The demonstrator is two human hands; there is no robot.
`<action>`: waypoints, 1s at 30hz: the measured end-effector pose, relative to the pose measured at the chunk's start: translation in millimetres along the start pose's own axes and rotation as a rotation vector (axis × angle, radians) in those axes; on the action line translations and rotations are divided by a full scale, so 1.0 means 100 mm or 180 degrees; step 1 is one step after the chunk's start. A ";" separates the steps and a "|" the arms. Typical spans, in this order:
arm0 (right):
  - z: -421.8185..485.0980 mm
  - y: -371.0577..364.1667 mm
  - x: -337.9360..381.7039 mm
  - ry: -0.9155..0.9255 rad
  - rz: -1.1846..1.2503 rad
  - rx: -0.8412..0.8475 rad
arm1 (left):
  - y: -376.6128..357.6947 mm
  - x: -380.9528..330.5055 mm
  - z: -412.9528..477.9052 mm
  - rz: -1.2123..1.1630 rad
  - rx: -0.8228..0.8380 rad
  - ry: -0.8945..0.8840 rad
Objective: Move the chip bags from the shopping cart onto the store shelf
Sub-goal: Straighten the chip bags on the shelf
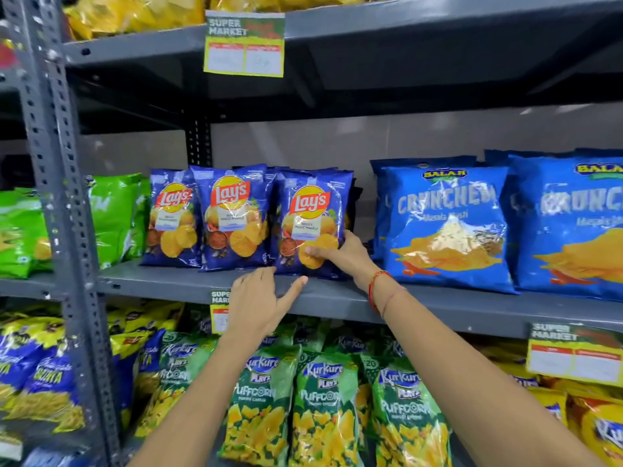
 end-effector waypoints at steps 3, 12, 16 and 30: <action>0.06 -0.05 -0.04 0.0039 -0.0047 -0.0024 | 0.00 -0.02 -0.02 0.0112 0.0063 -0.0095; 0.13 -0.21 0.12 0.0423 -0.0548 -0.0151 | -0.03 -0.02 -0.02 0.0230 0.0031 -0.0296; 0.12 -0.22 0.11 0.0471 -0.0713 -0.0087 | -0.02 -0.03 -0.03 0.0186 -0.0031 -0.0341; -0.10 0.26 0.42 0.1008 -0.0592 -0.0599 | 0.05 -0.08 0.04 -0.0139 -0.0259 -0.0309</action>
Point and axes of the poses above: each hand's wrist, its own z-axis towards the middle knuckle, its own y-axis out of the back of the hand, x = y × z, the point moved 7 cm from there along z, towards the middle knuckle, and after that the axes turned 15 degrees about y, right-handed, at the moved point
